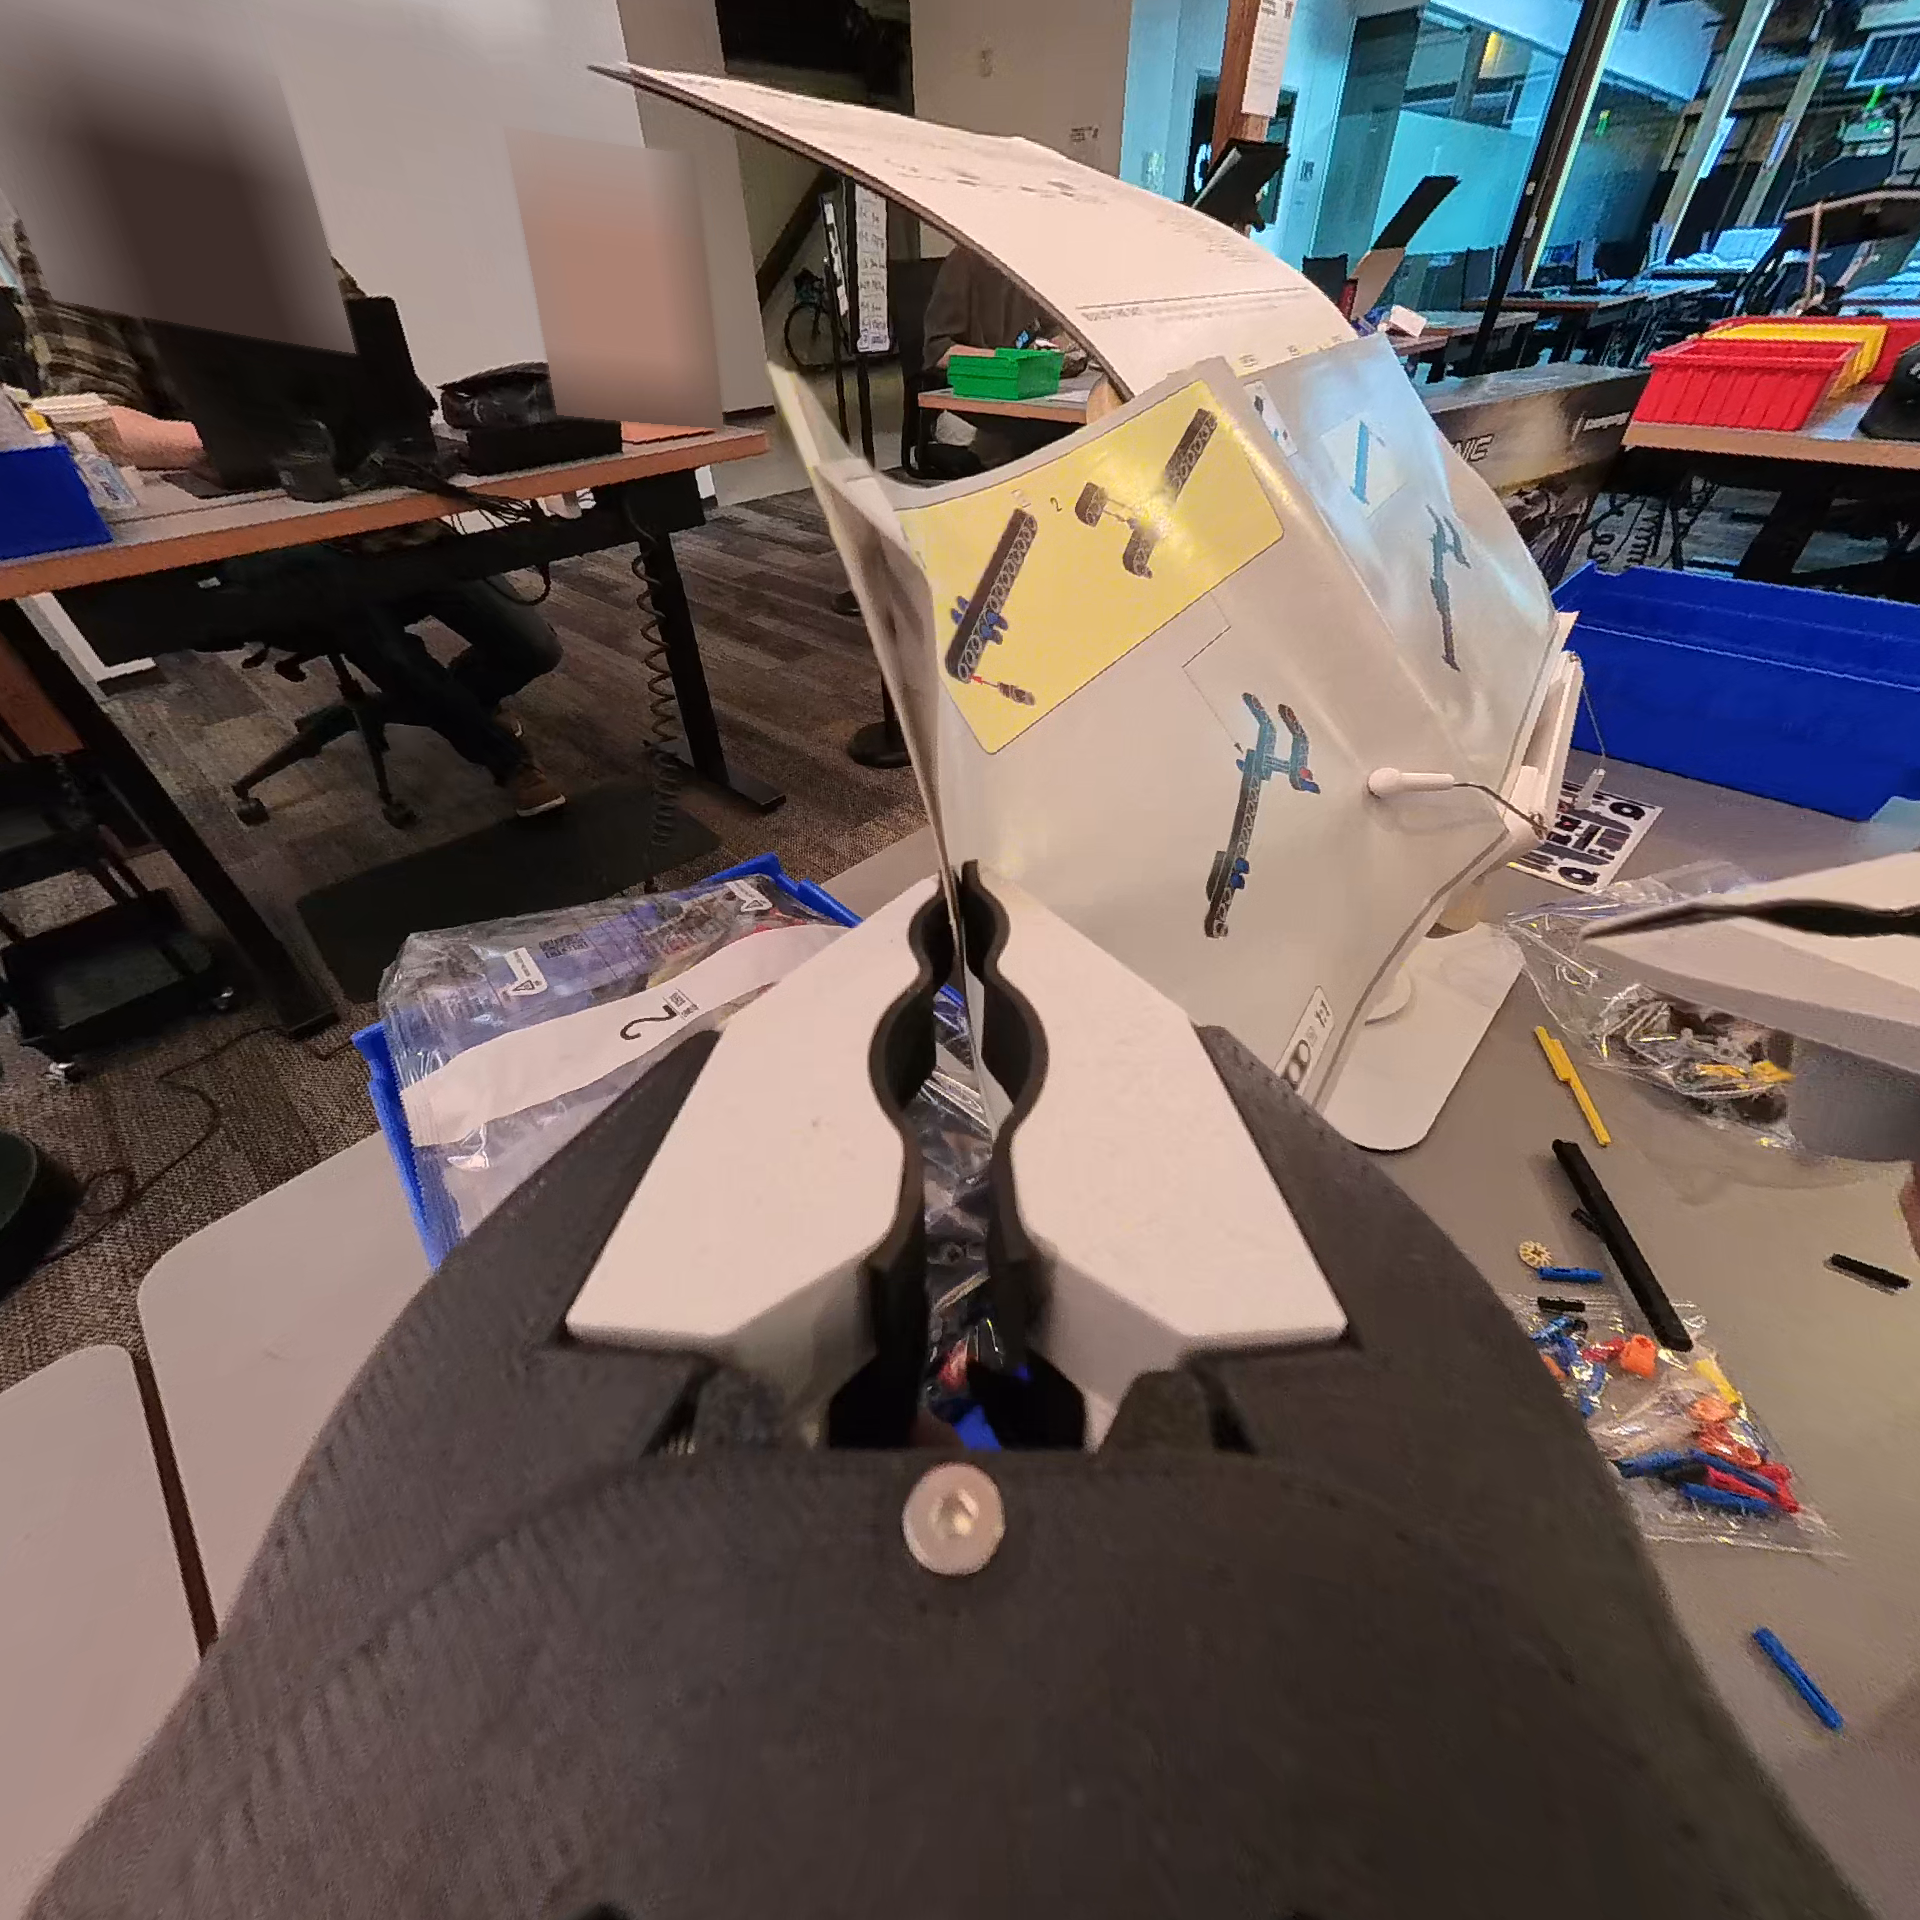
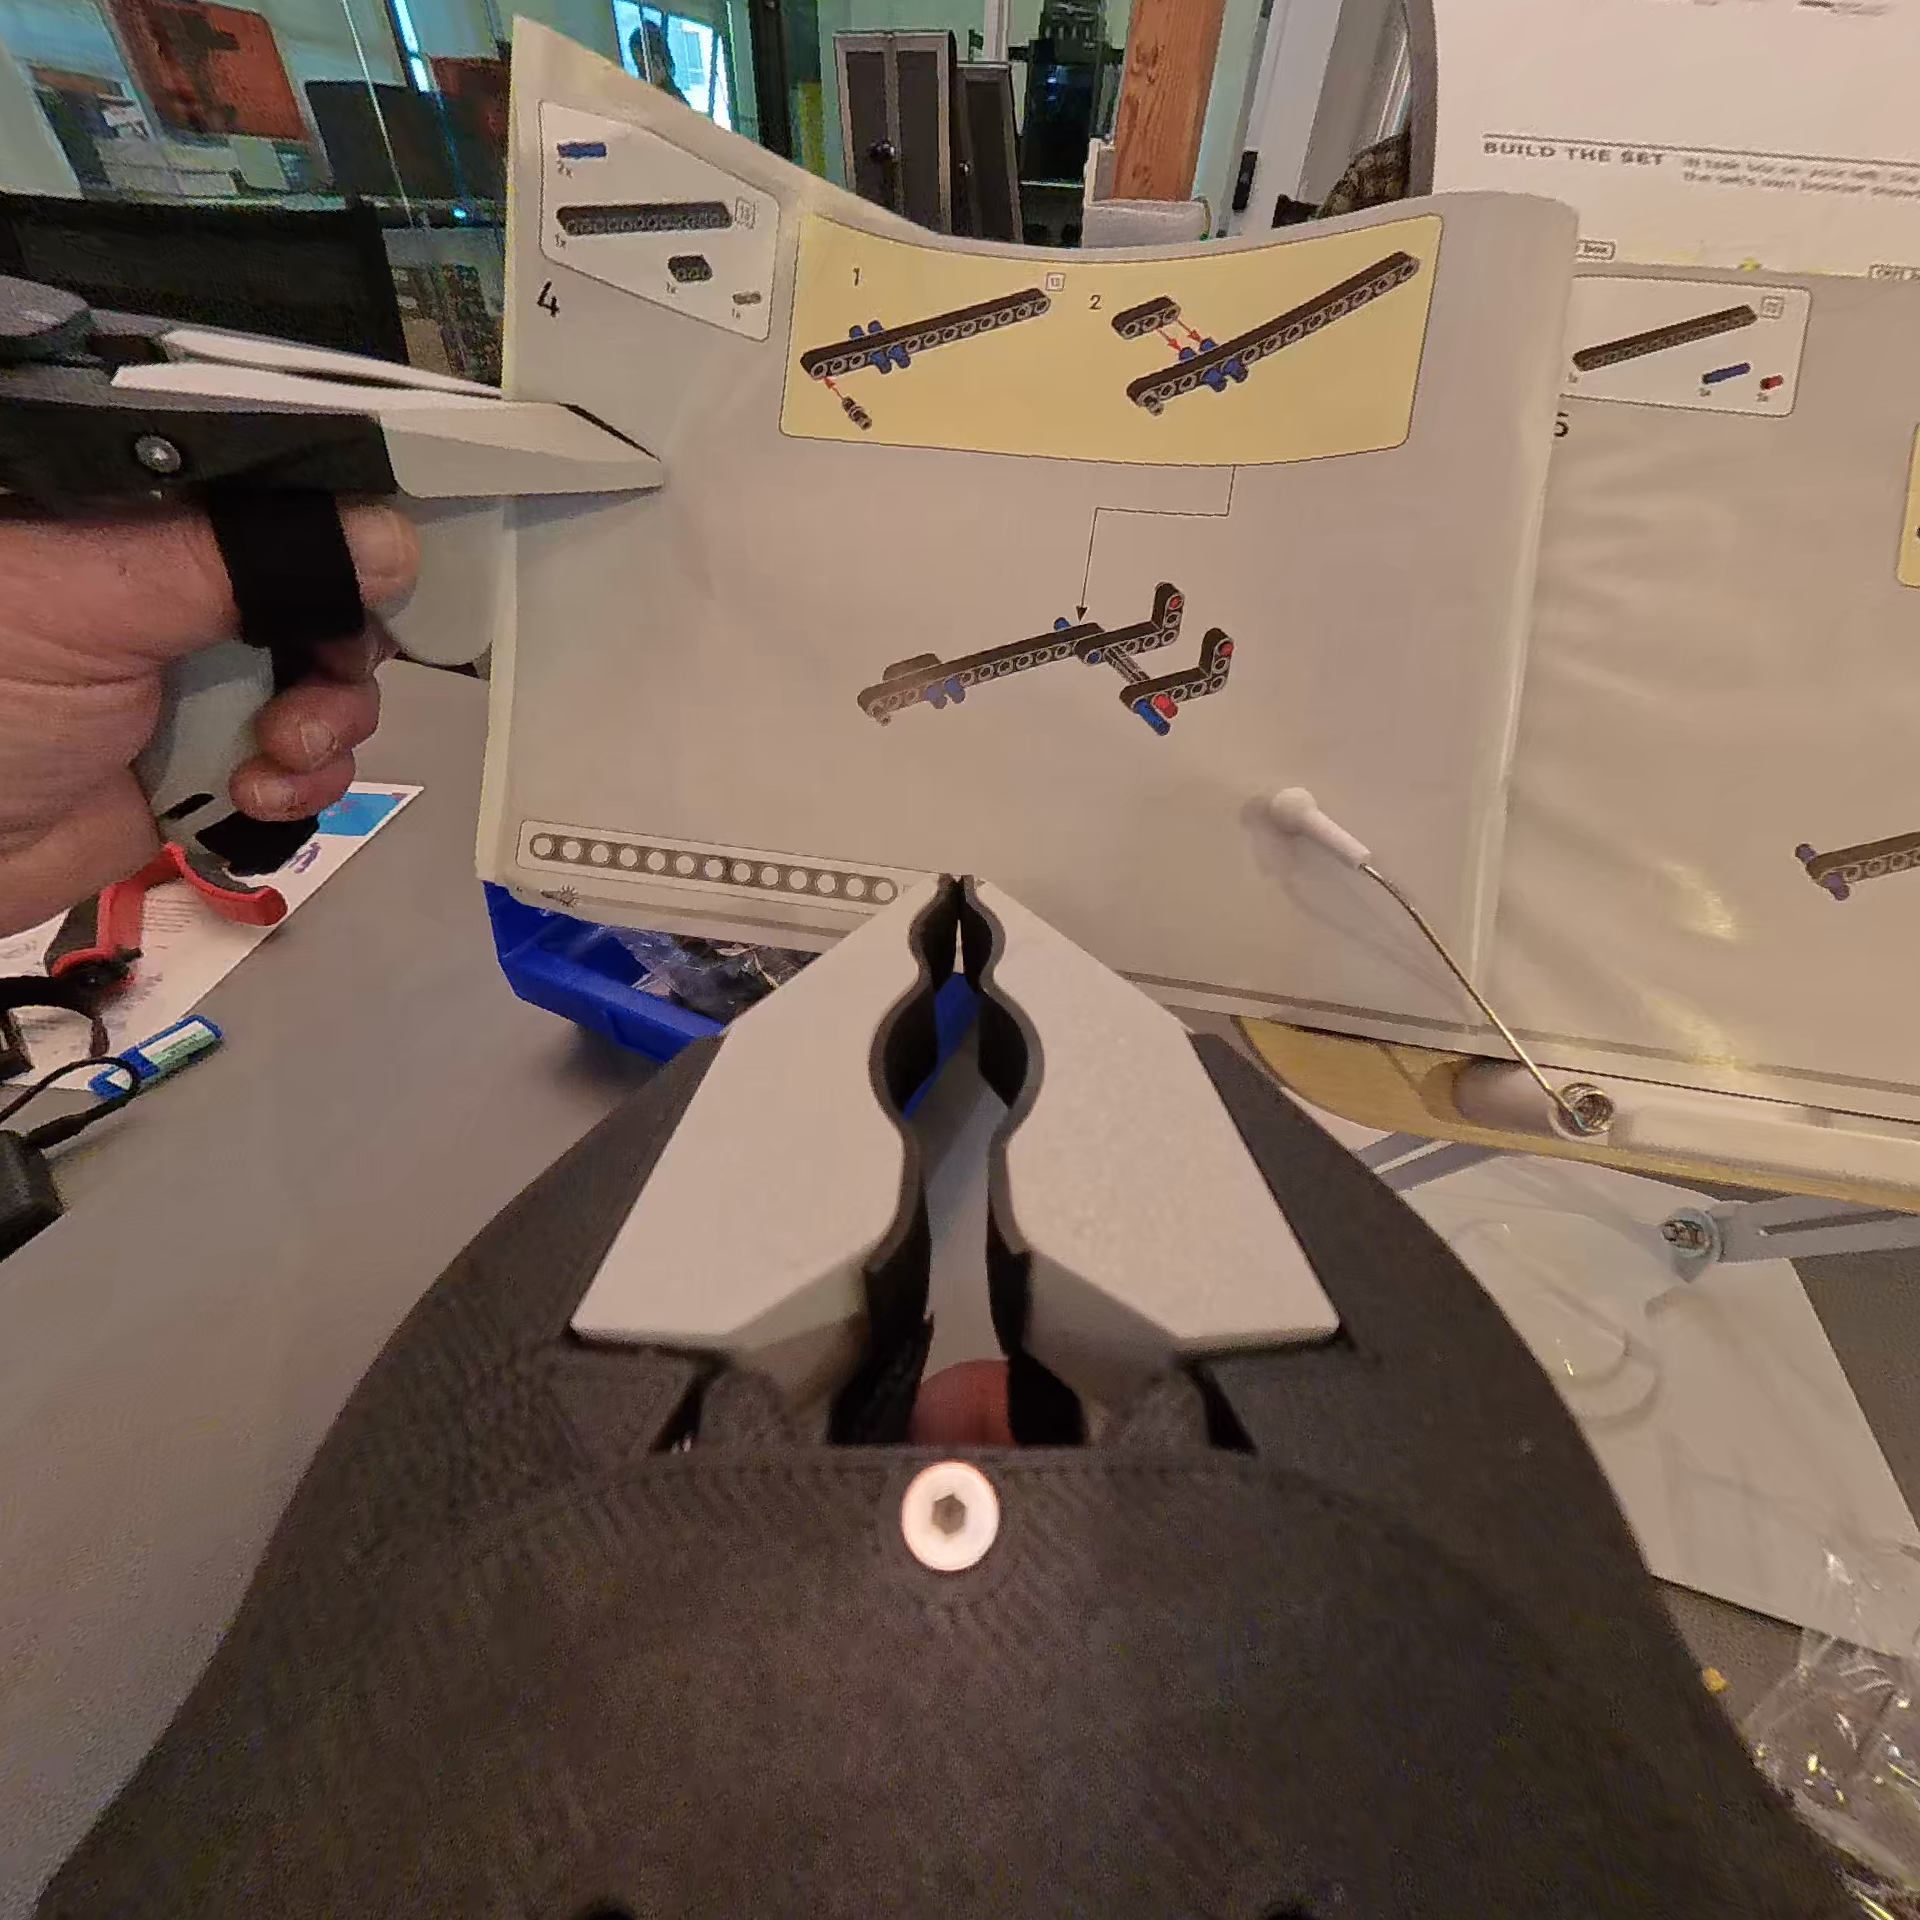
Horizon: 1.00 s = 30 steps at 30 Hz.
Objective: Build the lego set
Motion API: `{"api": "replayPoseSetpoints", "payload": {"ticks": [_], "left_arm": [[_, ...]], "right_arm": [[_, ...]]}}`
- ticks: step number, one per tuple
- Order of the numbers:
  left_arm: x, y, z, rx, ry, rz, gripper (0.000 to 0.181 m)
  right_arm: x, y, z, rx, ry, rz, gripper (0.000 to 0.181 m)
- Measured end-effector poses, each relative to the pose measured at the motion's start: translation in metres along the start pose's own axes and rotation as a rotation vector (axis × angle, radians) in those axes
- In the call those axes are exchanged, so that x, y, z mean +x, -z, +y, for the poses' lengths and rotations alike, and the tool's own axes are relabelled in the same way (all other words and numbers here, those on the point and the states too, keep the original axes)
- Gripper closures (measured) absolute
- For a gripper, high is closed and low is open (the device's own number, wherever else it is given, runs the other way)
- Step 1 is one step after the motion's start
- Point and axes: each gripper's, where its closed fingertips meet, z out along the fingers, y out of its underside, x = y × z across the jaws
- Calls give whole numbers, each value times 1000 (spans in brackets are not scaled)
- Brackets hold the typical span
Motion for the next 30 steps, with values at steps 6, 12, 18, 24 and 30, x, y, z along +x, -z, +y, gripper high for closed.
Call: {"api": "replayPoseSetpoints", "payload": {"ticks": [6,12,18,24,30], "left_arm": [[1,3,-1,28,31,24,181],[1,3,-5,37,20,25,181],[3,4,-11,44,4,29,181],[2,3,-10,49,15,23,181],[1,3,-8,45,26,18,181]], "right_arm": [[2,0,3,-2,3,4,181],[2,1,-1,12,12,8,181],[8,3,-7,24,-5,12,181],[9,5,-6,26,-8,13,181],[13,9,-7,31,-6,8,181]]}}
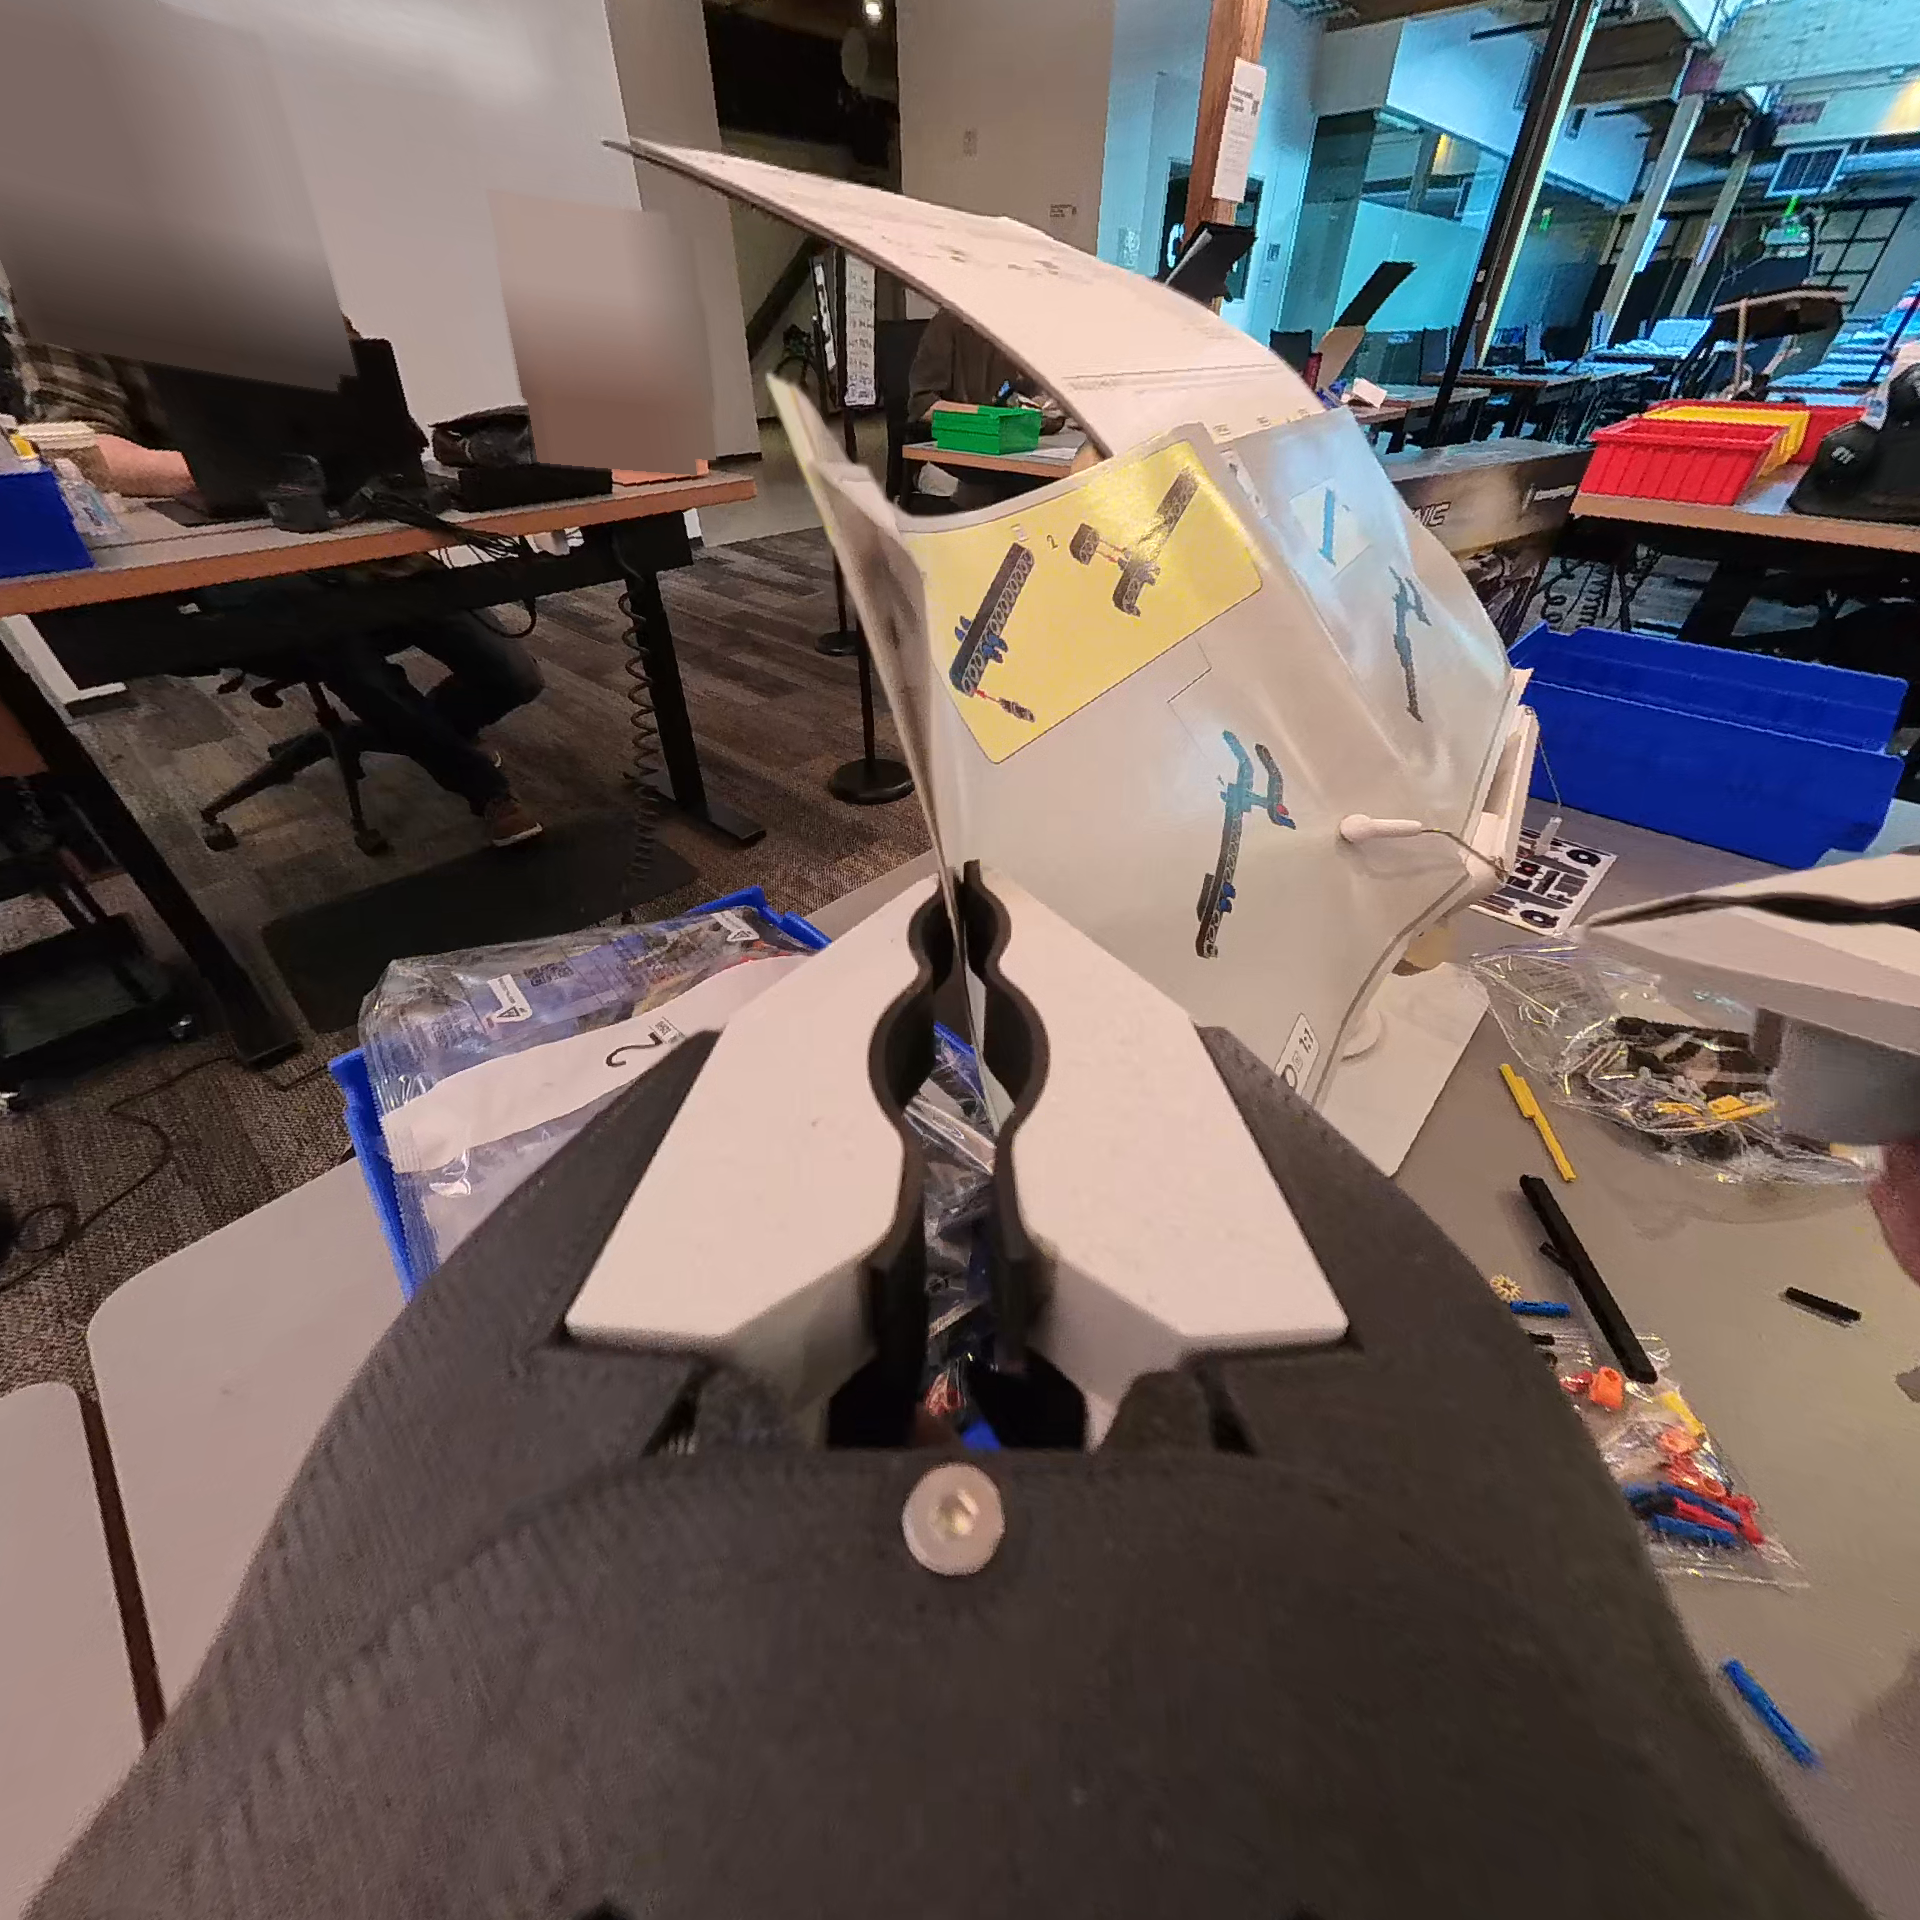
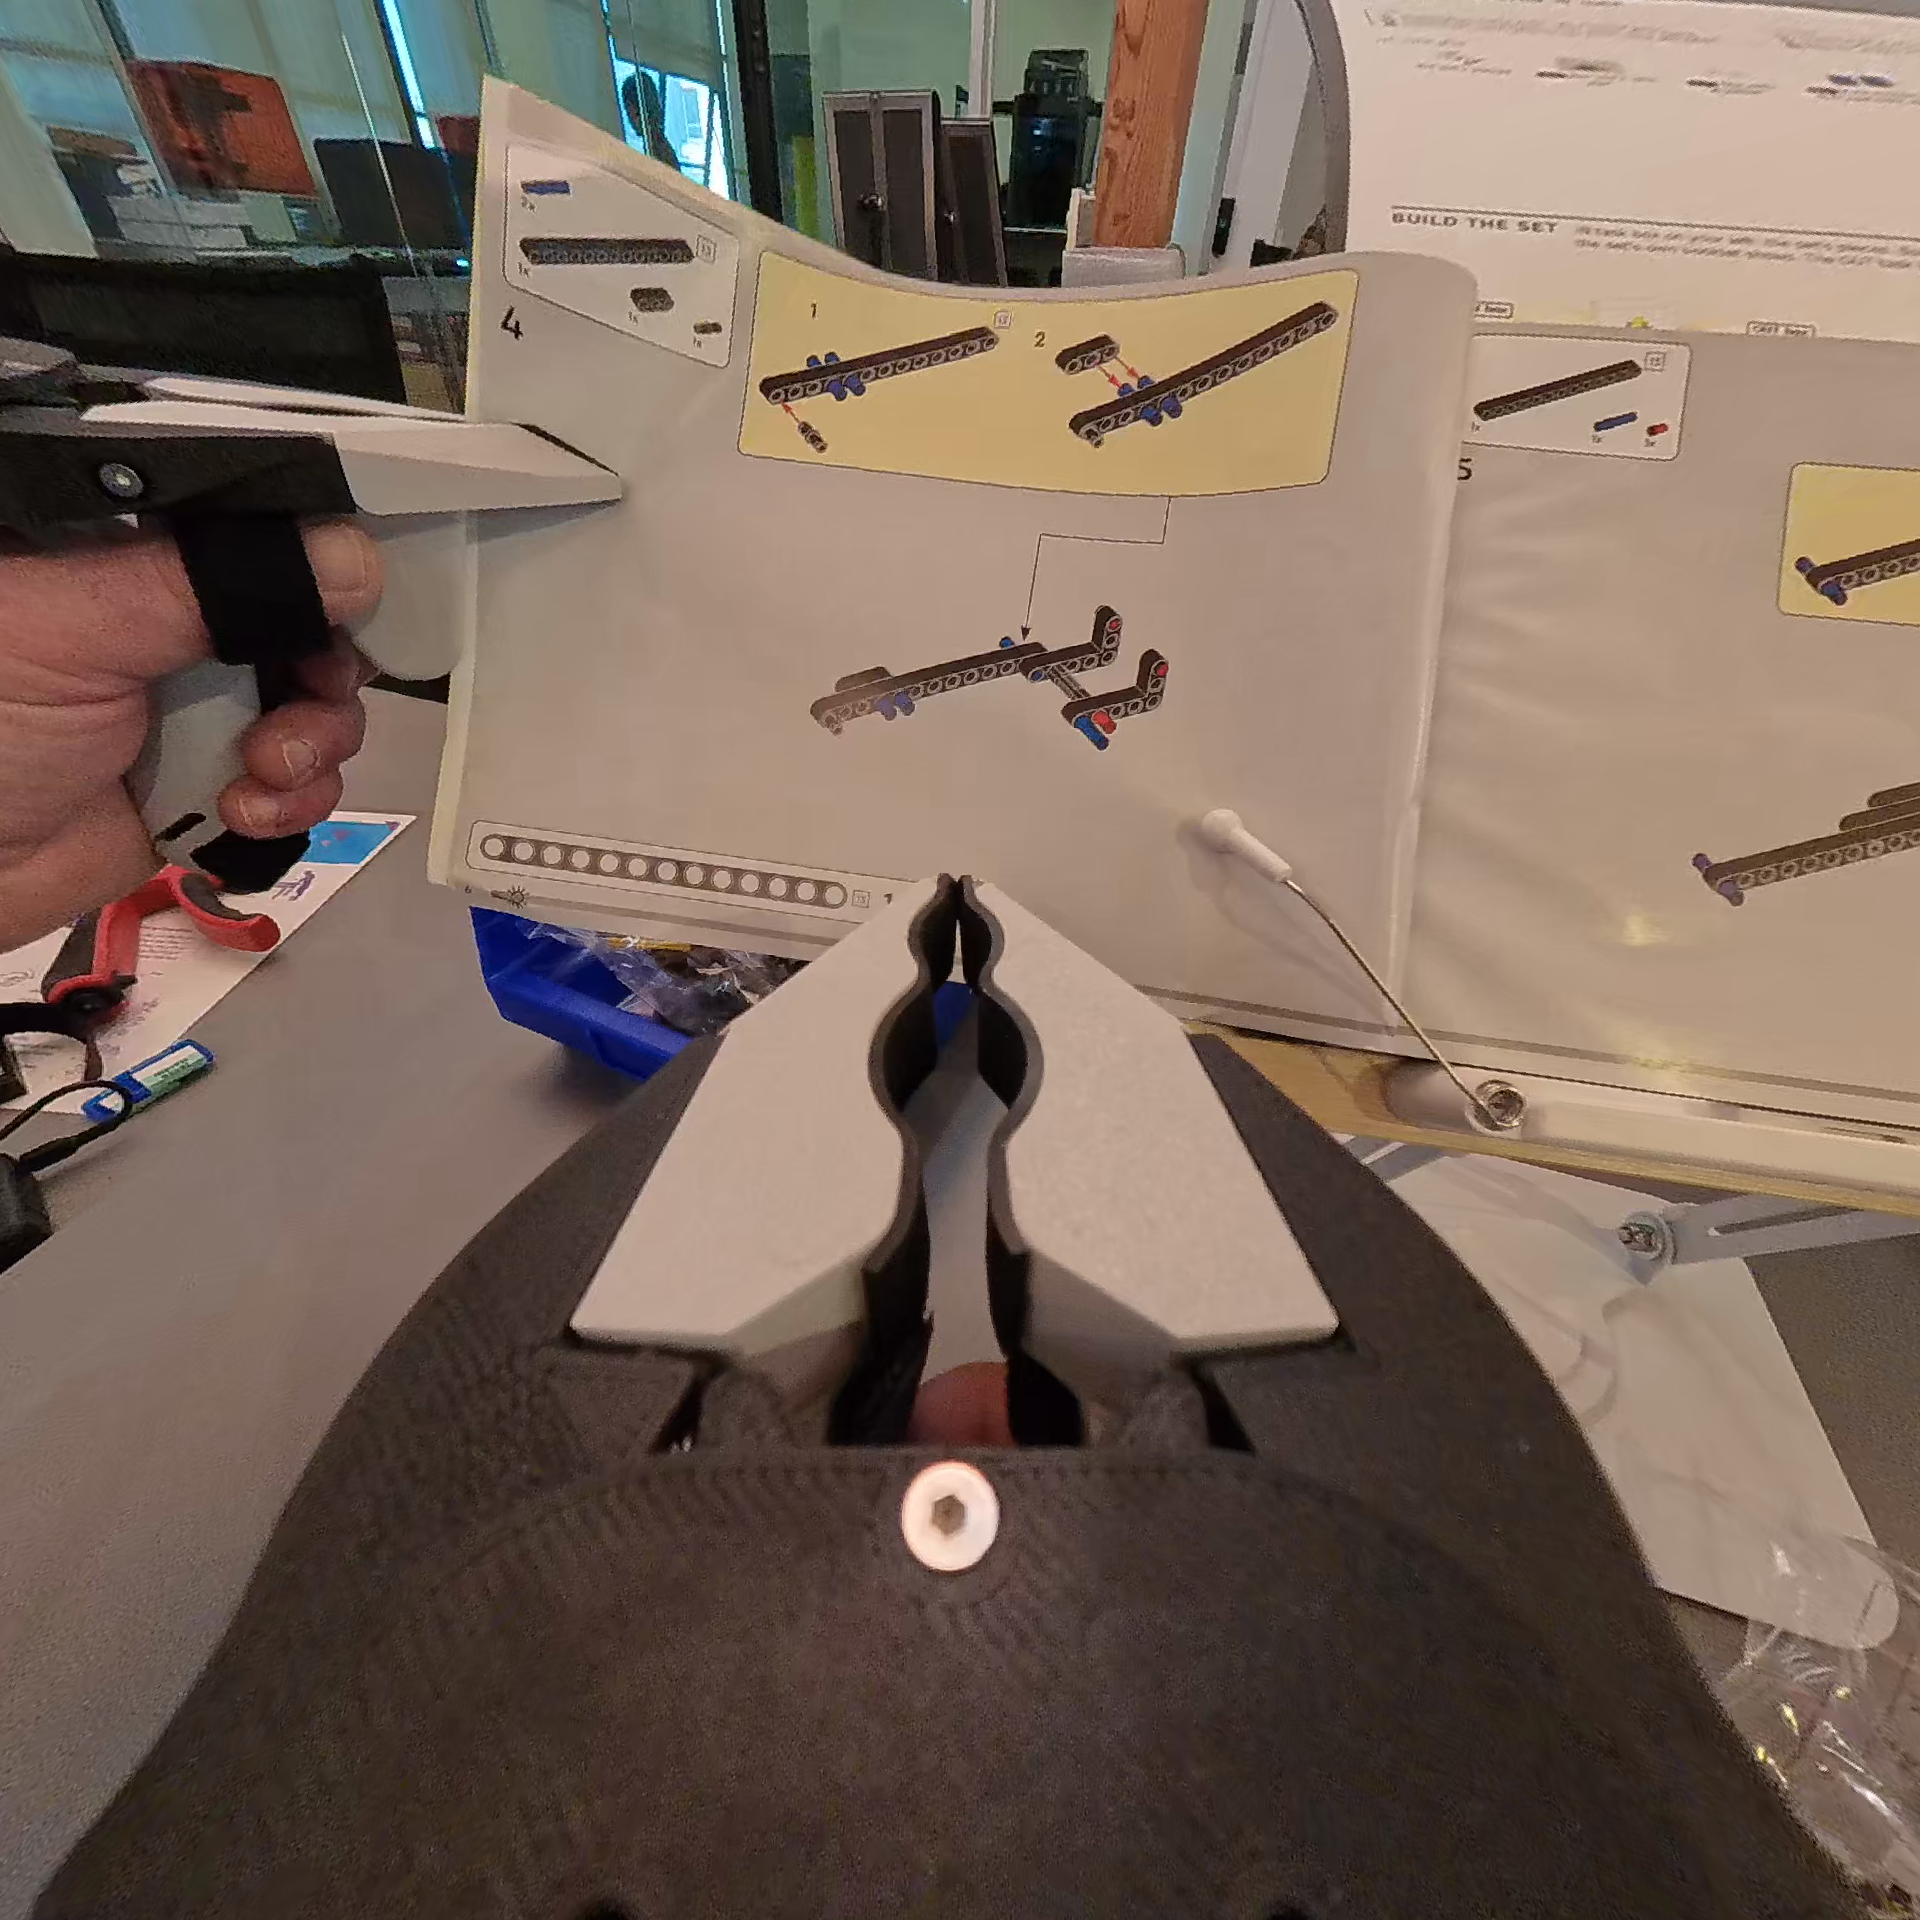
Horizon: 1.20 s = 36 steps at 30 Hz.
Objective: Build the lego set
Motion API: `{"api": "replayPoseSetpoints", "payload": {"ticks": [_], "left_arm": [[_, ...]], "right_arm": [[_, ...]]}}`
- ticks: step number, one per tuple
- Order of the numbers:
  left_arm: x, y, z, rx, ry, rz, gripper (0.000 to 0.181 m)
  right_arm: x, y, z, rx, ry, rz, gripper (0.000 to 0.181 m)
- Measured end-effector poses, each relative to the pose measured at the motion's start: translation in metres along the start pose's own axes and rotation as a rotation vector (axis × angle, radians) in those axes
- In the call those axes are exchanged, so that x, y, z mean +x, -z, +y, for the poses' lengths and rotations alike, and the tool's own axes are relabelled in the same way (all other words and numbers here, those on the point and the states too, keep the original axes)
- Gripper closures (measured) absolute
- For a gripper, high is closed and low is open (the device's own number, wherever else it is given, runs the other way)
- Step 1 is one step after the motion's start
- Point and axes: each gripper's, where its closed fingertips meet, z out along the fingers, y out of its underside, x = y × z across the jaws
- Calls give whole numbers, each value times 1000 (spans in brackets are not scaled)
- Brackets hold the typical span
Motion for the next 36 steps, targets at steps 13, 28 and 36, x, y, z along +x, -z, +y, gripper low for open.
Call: {"api": "replayPoseSetpoints", "payload": {"ticks": [13,28,36], "left_arm": [[-6,-7,7,-12,2,-44,181],[-11,-13,2,-18,-14,-86,181],[-13,-17,-1,-11,-17,-99,181]], "right_arm": [[79,14,-5,-13,24,90,181],[172,27,-1,-60,11,191,181],[189,28,10,-88,6,196,181]]}}
